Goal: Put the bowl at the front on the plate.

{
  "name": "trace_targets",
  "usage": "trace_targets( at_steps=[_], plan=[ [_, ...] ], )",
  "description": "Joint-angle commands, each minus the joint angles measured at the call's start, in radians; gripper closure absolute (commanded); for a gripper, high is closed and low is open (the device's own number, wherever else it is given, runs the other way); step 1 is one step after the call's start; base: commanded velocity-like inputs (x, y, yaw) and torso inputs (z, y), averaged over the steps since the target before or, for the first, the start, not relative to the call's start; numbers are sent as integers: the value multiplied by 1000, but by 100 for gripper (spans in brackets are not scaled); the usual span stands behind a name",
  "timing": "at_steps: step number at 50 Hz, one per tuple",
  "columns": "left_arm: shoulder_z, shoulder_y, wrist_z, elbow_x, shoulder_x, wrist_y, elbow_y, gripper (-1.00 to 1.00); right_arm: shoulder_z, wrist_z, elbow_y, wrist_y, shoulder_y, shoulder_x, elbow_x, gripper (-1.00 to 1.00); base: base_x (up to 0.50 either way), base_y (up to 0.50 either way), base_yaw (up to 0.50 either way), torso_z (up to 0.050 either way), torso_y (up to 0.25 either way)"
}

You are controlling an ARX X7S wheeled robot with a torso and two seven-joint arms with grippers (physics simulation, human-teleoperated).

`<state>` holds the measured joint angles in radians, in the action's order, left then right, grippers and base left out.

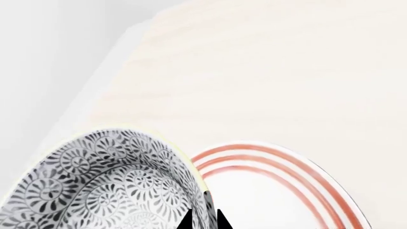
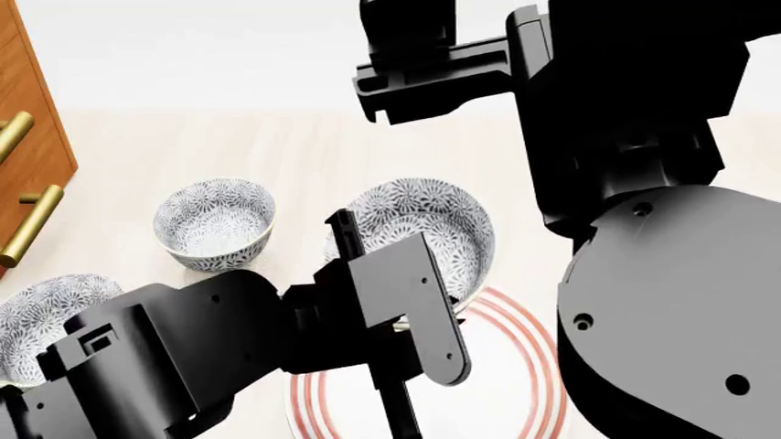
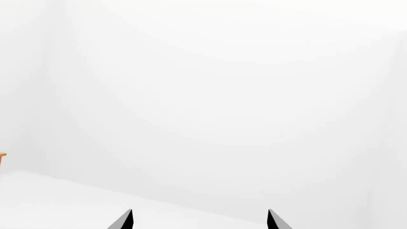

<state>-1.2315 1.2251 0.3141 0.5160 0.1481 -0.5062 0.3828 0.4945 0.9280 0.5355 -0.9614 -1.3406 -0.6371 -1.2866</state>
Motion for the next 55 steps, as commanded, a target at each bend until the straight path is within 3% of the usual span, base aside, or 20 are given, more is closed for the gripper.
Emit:
trace_targets(
  at_steps=[1, 55],
  plan=[
    [3, -13, -5, -8, -6, 33, 24, 100, 6, -5, -4, 1, -2, -1, 4, -100, 0, 0, 0, 0, 0],
    [-44, -83, 10, -51, -75, 153, 191, 100, 21, -37, -2, 53, 57, -16, 43, -100, 0, 0, 0, 0, 0]
  ],
)
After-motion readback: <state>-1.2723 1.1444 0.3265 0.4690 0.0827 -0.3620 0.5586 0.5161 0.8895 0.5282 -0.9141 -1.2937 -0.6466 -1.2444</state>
